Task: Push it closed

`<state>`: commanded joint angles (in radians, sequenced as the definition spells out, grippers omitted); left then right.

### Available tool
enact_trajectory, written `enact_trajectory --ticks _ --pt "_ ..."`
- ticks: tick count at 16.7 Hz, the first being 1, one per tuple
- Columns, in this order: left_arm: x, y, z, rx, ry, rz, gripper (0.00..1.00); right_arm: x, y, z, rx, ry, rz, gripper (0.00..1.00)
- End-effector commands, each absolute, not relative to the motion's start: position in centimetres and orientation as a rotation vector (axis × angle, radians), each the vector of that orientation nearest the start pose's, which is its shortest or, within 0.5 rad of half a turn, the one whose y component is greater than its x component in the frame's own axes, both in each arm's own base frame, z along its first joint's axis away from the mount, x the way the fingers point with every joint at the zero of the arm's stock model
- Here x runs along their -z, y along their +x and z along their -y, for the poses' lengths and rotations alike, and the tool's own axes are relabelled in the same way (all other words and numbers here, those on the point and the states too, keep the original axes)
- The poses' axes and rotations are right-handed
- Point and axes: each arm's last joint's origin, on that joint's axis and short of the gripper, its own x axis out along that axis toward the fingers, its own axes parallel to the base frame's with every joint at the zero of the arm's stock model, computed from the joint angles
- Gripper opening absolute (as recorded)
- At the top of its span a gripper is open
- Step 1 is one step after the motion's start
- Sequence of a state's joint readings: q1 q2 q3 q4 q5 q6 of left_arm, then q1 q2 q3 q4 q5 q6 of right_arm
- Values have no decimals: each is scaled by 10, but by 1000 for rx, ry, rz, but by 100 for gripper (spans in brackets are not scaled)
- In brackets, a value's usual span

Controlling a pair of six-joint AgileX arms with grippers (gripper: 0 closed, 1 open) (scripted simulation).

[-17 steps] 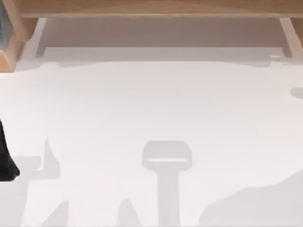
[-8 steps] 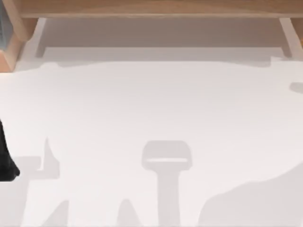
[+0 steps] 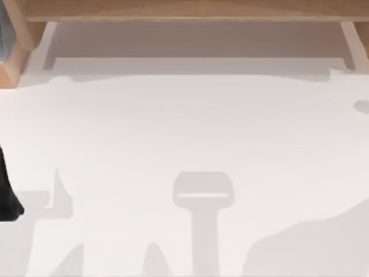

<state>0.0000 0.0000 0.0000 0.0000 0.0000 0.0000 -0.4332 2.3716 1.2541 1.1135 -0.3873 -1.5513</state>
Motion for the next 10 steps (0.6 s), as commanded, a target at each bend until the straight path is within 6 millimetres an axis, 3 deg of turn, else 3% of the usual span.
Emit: enact_trajectory --ticks 4,10 --pt "-160 106 1 0 0 0 100 -88 436 183 8 -1560 -21 98" --pt "-160 106 1 0 0 0 100 -88 436 183 8 -1560 -21 100"
